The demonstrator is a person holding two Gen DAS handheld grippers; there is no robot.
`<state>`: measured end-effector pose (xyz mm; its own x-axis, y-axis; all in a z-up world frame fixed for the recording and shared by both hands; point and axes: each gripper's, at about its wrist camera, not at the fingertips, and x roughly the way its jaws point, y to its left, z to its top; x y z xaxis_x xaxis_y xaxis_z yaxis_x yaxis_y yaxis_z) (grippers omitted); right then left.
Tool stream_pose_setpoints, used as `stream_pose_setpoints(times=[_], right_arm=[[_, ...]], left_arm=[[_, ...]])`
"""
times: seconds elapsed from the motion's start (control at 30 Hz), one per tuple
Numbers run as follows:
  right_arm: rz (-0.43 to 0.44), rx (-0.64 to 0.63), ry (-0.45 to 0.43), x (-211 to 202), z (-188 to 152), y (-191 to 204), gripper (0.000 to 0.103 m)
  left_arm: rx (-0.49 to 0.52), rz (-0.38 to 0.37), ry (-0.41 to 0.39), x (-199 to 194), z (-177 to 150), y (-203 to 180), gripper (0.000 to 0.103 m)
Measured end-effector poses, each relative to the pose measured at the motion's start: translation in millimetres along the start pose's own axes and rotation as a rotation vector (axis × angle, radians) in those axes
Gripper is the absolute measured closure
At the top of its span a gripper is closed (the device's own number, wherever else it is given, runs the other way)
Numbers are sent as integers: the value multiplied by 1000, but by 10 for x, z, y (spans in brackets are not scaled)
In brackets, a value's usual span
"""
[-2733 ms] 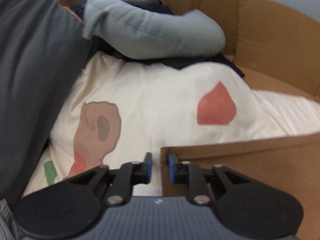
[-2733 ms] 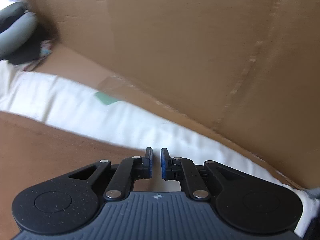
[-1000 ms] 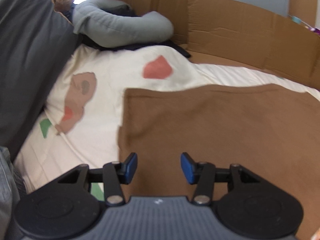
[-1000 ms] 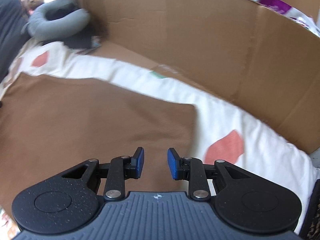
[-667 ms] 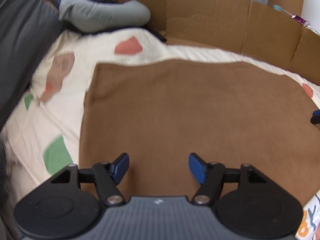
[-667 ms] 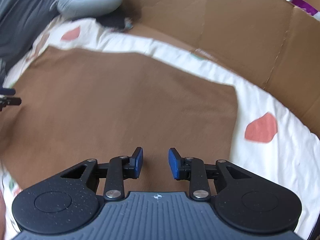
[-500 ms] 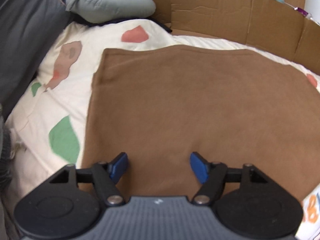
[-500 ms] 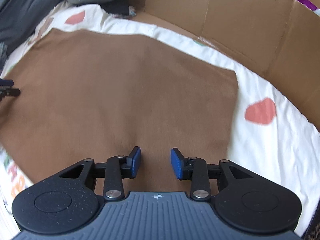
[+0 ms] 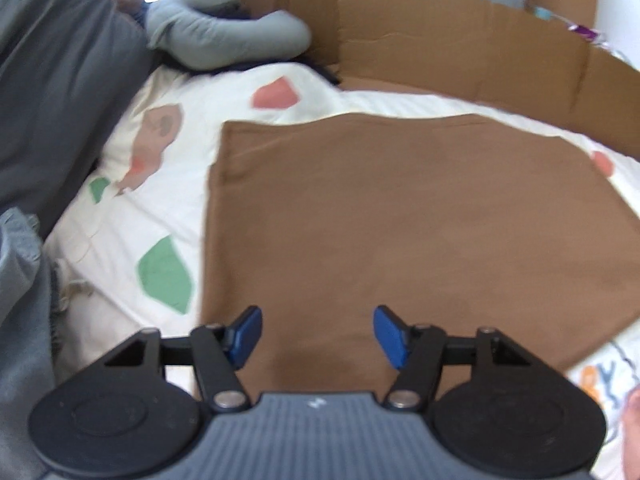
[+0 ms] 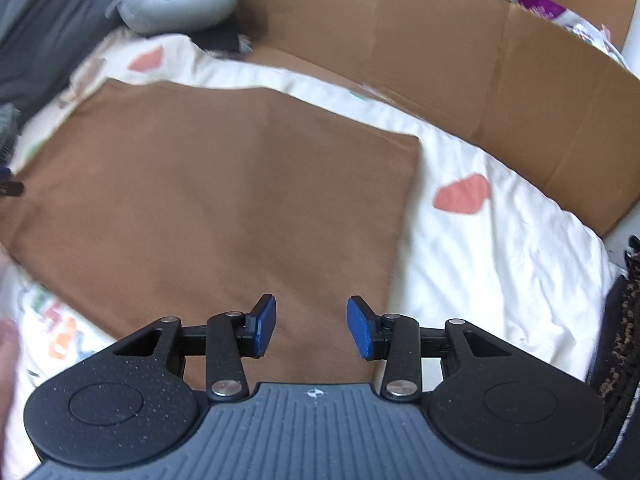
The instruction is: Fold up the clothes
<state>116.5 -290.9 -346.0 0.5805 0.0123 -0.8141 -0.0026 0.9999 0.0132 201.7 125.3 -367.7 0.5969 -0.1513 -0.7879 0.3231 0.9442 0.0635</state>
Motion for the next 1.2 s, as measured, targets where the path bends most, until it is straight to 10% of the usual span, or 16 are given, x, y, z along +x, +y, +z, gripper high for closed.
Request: stream_pose_setpoints(times=[0.23,0.97,1.2], right_arm=[[43,-4,-16,246,81,327,73],[-89,149,86,130,-654,-70,74],[-82,183,65,38,-628,-53,74]], left_arm=[[-55,-106,12,154,-60,-355,69],[80,-434,44,193,-201,-1472,83],[133,-433,95,326,-325,-1638,89]])
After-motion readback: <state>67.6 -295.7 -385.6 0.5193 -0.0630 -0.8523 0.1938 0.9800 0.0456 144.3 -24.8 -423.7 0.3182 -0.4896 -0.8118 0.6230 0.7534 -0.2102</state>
